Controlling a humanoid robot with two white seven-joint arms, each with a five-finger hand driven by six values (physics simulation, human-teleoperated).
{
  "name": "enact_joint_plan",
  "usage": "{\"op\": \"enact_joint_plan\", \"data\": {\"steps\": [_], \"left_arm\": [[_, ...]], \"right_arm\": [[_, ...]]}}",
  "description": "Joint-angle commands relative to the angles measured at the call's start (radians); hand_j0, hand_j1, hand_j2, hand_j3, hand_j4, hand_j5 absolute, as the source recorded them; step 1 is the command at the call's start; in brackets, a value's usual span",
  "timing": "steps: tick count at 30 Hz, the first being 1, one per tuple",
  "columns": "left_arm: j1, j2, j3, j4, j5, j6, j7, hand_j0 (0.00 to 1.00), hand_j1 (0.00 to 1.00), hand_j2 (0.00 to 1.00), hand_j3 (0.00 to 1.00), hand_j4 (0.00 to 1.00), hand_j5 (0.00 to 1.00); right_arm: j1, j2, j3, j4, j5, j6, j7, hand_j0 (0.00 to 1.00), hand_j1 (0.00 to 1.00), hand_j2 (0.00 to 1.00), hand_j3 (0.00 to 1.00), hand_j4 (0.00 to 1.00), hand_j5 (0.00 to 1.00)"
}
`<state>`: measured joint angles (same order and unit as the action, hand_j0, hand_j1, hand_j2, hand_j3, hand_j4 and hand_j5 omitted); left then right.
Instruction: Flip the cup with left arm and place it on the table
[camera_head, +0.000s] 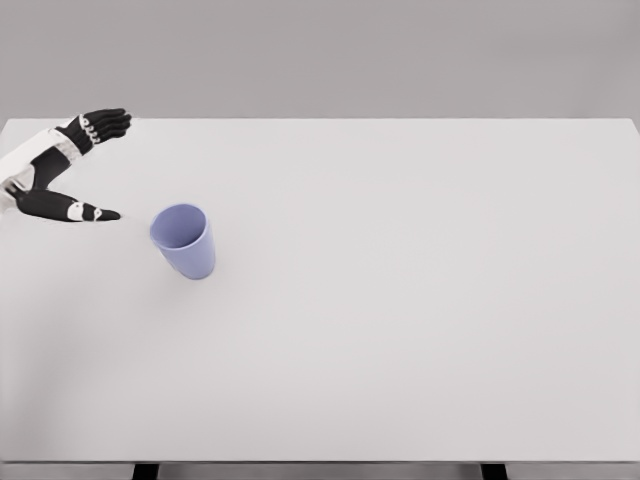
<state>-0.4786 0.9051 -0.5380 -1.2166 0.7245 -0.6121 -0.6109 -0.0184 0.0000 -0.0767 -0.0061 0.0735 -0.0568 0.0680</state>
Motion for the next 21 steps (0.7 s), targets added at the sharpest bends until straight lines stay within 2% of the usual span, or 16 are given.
{"op": "enact_joint_plan", "data": {"steps": [1, 2, 3, 4, 6, 8, 9, 10, 11, 13, 21], "left_arm": [[-0.008, 0.242, -0.017, -0.044, -0.071, 0.001, 0.0, 1.0, 1.0, 1.0, 1.0, 1.0, 1.0], [-0.026, 0.3, -0.017, -0.086, -0.158, 0.001, 0.0, 1.0, 1.0, 1.0, 1.0, 1.0, 1.0], [-0.052, 0.337, -0.017, -0.161, -0.302, 0.001, 0.0, 1.0, 1.0, 1.0, 1.0, 1.0, 1.0], [-0.066, 0.339, -0.017, -0.192, -0.419, 0.001, 0.0, 1.0, 1.0, 1.0, 1.0, 1.0, 1.0], [-0.068, 0.324, -0.017, -0.196, -0.504, 0.001, 0.0, 1.0, 1.0, 1.0, 1.0, 1.0, 1.0], [-0.069, 0.264, -0.019, -0.196, -0.563, 0.001, 0.0, 1.0, 1.0, 1.0, 1.0, 1.0, 1.0], [-0.069, 0.219, -0.02, -0.187, -0.62, 0.001, 0.0, 1.0, 1.0, 1.0, 1.0, 1.0, 1.0], [-0.069, 0.146, -0.023, -0.167, -0.724, 0.001, 0.0, 1.0, 1.0, 1.0, 1.0, 1.0, 1.0], [-0.071, 0.109, -0.022, -0.149, -0.761, 0.001, 0.0, 1.0, 1.0, 1.0, 1.0, 1.0, 1.0], [-0.074, 0.067, -0.022, -0.11, -0.797, 0.001, 0.0, 1.0, 1.0, 1.0, 1.0, 1.0, 1.0], [-0.075, 0.057, -0.022, -0.084, -0.795, 0.001, 0.0, 1.0, 1.0, 1.0, 1.0, 1.0, 1.0]], "right_arm": [[0.001, 0.0, 0.0, 0.0, 0.0, 0.0, 0.0, 1.0, 1.0, 1.0, 1.0, 1.0, 1.0], [0.0, 0.0, 0.0, 0.0, 0.0, 0.0, 0.0, 1.0, 1.0, 1.0, 1.0, 1.0, 1.0], [0.002, 0.0, 0.0, 0.0, 0.0, 0.0, 0.001, 1.0, 1.0, 1.0, 1.0, 1.0, 1.0], [0.002, 0.0, 0.0, 0.0, 0.0, 0.0, 0.0, 1.0, 1.0, 1.0, 1.0, 1.0, 1.0], [0.0, 0.0, 0.0, 0.0, 0.0, 0.0, 0.001, 1.0, 1.0, 1.0, 1.0, 1.0, 1.0], [0.0, 0.0, 0.0, 0.0, 0.0, 0.0, 0.0, 1.0, 1.0, 1.0, 1.0, 1.0, 1.0], [0.001, 0.0, 0.0, 0.0, 0.0, 0.0, 0.0, 1.0, 1.0, 1.0, 1.0, 1.0, 1.0], [0.002, 0.0, 0.0, 0.0, 0.0, 0.0, 0.0, 1.0, 1.0, 1.0, 1.0, 1.0, 1.0], [0.0, 0.0, 0.0, 0.0, 0.0, 0.0, 0.0, 1.0, 1.0, 1.0, 1.0, 1.0, 1.0], [0.0, 0.0, 0.0, 0.0, 0.0, 0.0, 0.0, 1.0, 1.0, 1.0, 1.0, 1.0, 1.0], [0.0, 0.0, 0.0, 0.0, 0.0, 0.0, 0.0, 1.0, 1.0, 1.0, 1.0, 1.0, 1.0]]}}
